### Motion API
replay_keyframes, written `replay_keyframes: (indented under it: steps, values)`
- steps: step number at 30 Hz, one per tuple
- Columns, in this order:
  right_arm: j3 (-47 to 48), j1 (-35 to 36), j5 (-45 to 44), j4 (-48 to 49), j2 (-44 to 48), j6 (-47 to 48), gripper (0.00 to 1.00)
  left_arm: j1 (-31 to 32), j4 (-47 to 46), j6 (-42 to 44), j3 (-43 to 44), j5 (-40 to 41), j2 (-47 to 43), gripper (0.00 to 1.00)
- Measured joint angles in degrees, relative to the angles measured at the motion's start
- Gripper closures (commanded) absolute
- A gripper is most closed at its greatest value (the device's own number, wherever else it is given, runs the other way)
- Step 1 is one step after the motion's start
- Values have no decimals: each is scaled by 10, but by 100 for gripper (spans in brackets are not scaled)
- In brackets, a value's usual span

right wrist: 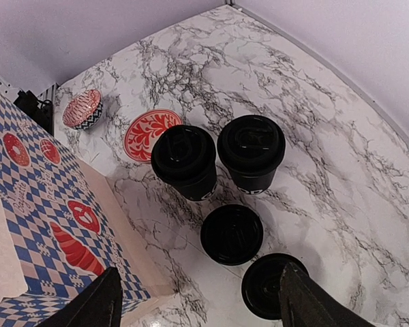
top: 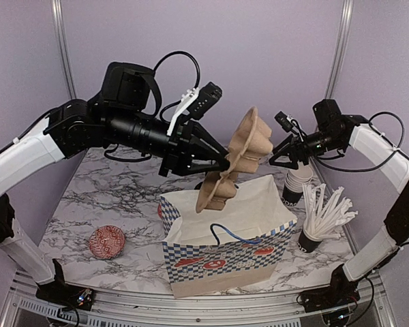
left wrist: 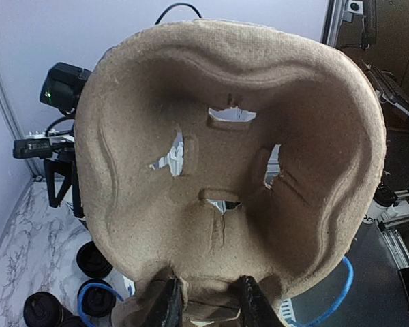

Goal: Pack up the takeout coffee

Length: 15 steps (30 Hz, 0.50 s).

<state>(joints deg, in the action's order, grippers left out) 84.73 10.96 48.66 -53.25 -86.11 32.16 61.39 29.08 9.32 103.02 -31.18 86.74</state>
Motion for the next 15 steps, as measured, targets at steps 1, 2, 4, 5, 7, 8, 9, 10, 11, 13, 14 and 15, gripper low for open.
replay_keyframes:
  steps: [1,2,4,5,7,8,9,10,11,13,14,15]
  values:
    - [0,0,-2,0,0,0,23,3,-2,-1,0,-4,17,76]
    - [0,0,-3,0,0,0,23,6,-3,-2,0,-7,29,76]
    - [0,0,-6,0,2,0,23,10,-3,-6,0,-12,50,76]
    - [0,0,-9,1,4,-2,23,12,-3,-9,-1,-14,57,76]
    - [-1,0,-12,1,9,-3,23,19,-4,-13,-4,-18,65,76]
    - [-1,0,-14,1,11,-4,23,24,-5,-15,-7,-20,66,76]
    - [-1,0,-14,1,12,-5,23,30,-5,-16,-10,-23,68,76]
    - [-1,0,-15,1,13,-5,23,33,-4,-17,-12,-23,71,76]
    - [-1,0,-15,1,14,-6,23,37,-3,-17,-12,-22,75,77]
    - [-1,0,-17,2,14,-6,23,43,5,-16,-11,-12,86,77]
    - [-1,0,-18,2,14,-7,23,47,18,-13,-10,-2,95,77]
    - [-1,0,-19,2,14,-7,23,49,31,-11,-9,8,105,77]
